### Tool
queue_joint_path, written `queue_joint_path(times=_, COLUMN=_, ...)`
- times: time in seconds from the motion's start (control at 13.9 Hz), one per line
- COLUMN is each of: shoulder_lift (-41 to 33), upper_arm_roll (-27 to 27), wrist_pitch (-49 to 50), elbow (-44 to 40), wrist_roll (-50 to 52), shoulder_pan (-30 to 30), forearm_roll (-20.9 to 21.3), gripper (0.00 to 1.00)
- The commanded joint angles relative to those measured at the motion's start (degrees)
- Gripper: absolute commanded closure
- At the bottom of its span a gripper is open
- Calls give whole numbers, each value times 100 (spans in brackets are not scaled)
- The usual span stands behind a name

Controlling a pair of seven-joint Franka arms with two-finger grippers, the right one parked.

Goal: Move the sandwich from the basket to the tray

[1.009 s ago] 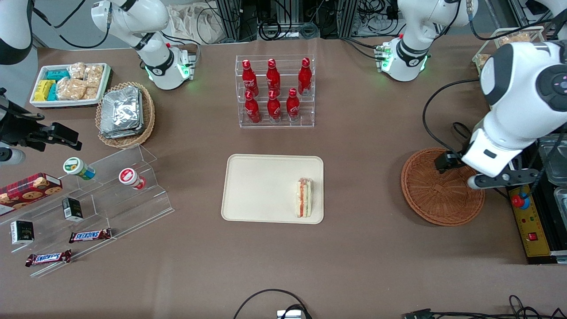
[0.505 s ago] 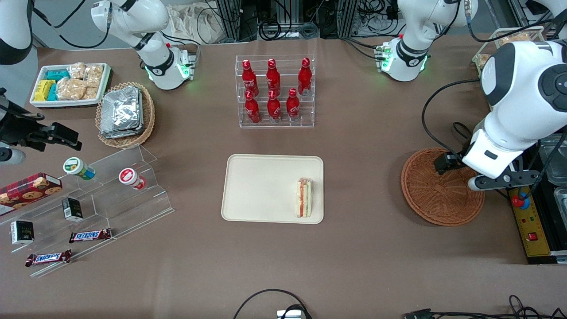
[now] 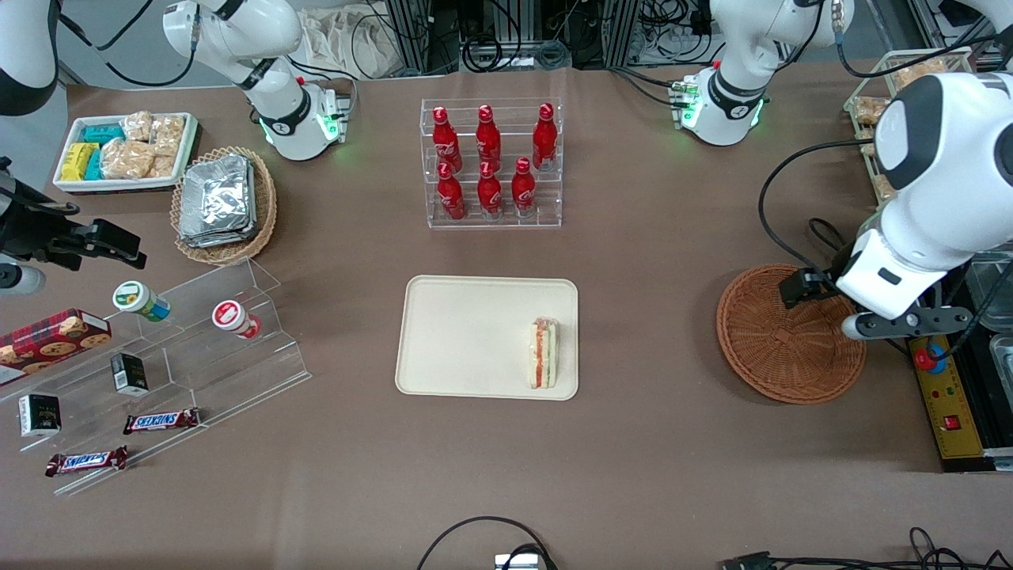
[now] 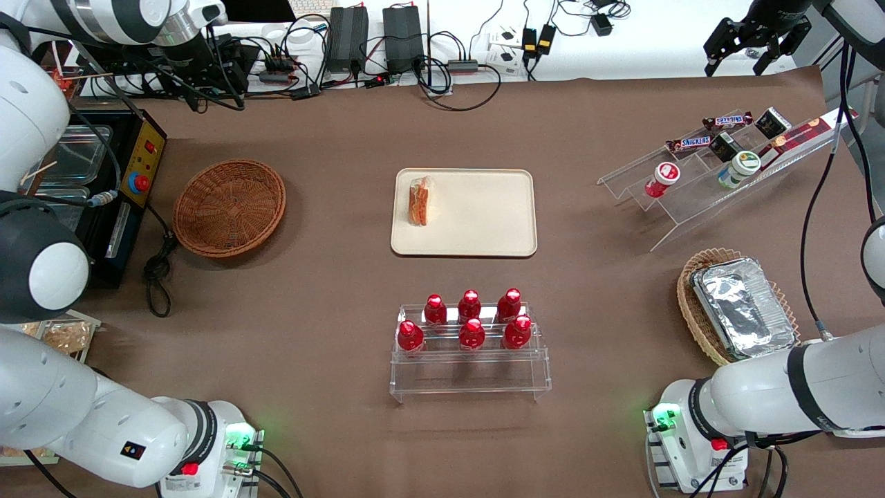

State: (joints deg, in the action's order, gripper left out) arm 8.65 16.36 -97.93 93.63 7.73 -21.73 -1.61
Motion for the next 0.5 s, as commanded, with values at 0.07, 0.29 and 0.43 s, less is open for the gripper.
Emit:
queue_joint_path(times=0.07, shoulder_lift=-329, upper_arm_roll=-1368, wrist_pitch=55, elbow=218, wrist_roll=-202, shoulder_pan=1457, forearm_roll=-41, gripper=0)
queue_joint_path(times=0.29, shoulder_lift=-294, upper_arm_roll=-2031, wrist_pitch=11, elbow=164, wrist_roll=-106, shoulder_pan=2172, forearm_roll=-50, gripper=0)
queue_joint_path(times=0.43, shoulder_lift=-120, upper_arm_roll=-2032, wrist_pitch=106, elbow=-149, wrist_roll=-97, shoulder_pan=2156, forearm_roll=-24, gripper=0)
